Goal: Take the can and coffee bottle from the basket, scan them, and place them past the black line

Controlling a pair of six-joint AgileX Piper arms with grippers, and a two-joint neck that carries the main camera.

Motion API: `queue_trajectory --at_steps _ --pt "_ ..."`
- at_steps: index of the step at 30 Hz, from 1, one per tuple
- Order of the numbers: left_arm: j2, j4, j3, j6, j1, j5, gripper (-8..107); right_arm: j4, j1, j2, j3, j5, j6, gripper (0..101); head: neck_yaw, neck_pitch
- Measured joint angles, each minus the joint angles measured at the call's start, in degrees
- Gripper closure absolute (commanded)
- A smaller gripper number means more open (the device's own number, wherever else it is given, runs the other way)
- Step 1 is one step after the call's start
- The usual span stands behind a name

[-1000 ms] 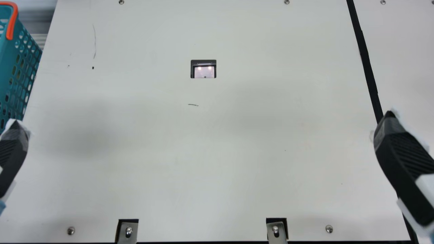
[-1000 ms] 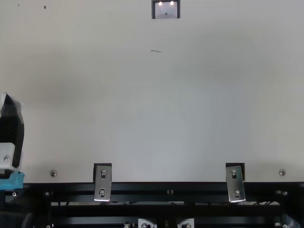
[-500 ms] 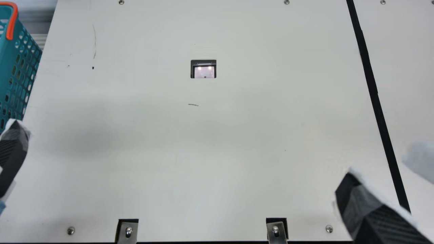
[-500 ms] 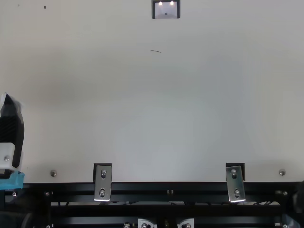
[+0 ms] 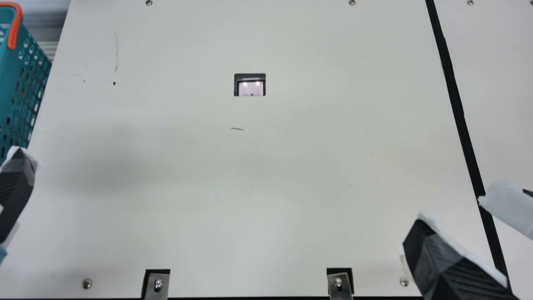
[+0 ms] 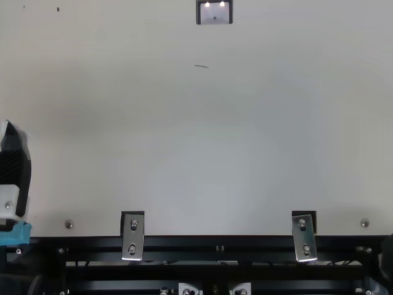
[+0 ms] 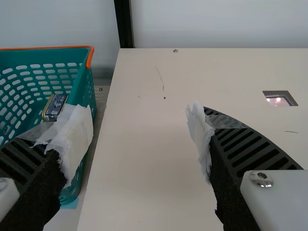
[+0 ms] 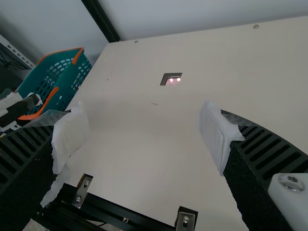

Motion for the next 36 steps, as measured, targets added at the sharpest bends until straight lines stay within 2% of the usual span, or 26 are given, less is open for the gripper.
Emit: queue_trajectory --at_steps 3,14,19,32,36 --pt "0.0 0.0 0.0 0.0 0.0 0.0 9 0.0 0.0 0.0 0.0 0.0 0.0 0 0.3 0.3" --pt "0.0 0.0 0.0 0.0 0.0 0.0 9 0.0 0.0 0.0 0.0 0.0 0.0 0 16.1 0.9" --pt "0.0 0.0 0.0 0.0 0.0 0.0 9 0.0 0.0 0.0 0.0 0.0 0.0 0 22.6 -2.9" --pt "0.0 0.0 0.0 0.0 0.0 0.0 9 0.0 0.0 0.0 0.0 0.0 0.0 0 37.2 -17.3" --pt "0.0 0.0 0.0 0.0 0.0 0.0 9 0.0 0.0 0.0 0.0 0.0 0.0 0 37.8 -17.6"
